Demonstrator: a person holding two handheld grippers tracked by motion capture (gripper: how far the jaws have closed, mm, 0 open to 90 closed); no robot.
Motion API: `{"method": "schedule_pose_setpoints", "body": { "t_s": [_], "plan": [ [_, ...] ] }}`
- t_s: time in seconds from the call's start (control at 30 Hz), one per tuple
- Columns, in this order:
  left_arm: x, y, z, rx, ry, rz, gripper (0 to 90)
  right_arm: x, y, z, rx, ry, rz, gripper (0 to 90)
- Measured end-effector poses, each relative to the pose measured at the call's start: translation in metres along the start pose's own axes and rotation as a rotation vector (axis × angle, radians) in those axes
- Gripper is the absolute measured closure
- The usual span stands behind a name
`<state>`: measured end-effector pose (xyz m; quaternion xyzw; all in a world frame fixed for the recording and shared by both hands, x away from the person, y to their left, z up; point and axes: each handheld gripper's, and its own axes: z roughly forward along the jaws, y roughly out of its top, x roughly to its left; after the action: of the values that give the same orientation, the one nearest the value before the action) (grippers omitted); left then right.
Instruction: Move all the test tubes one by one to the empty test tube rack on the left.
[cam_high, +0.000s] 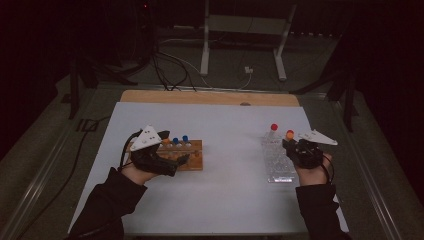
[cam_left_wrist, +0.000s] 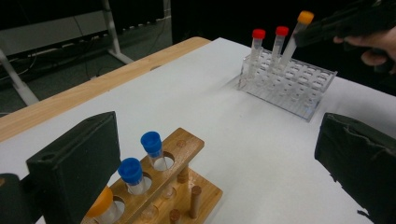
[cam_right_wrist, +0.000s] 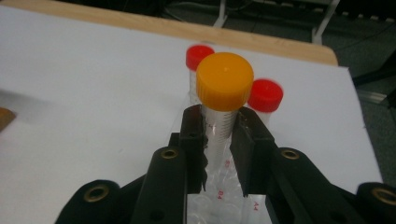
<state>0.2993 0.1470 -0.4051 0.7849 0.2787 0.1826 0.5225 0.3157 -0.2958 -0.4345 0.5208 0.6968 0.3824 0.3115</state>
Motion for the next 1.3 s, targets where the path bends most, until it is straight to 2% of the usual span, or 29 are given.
{"method": "schedule_pose_setpoints", "body": {
  "t_s": [0.23, 0.43, 0.77, 1.3],
  "plan": [
    [-0.002, 0.001, 0.0, -0.002, -0.009, 0.006, 1.1, 0.006, 0.007, -0.014, -0.044, -0.007, -0.029, 74.3],
    [-0.005, 0.002, 0.0, 0.006, -0.022, 0.014, 1.1, 0.015, 0.012, -0.021, -0.065, 0.023, -0.047, 74.3],
    [-0.013, 0.003, 0.003, 0.013, -0.06, 0.022, 1.1, 0.043, 0.014, -0.026, -0.059, 0.137, -0.094, 74.3],
    [-0.028, 0.006, 0.007, 0.009, -0.14, 0.028, 1.1, 0.096, 0.003, -0.02, 0.004, 0.328, -0.188, 74.3]
  ]
}}
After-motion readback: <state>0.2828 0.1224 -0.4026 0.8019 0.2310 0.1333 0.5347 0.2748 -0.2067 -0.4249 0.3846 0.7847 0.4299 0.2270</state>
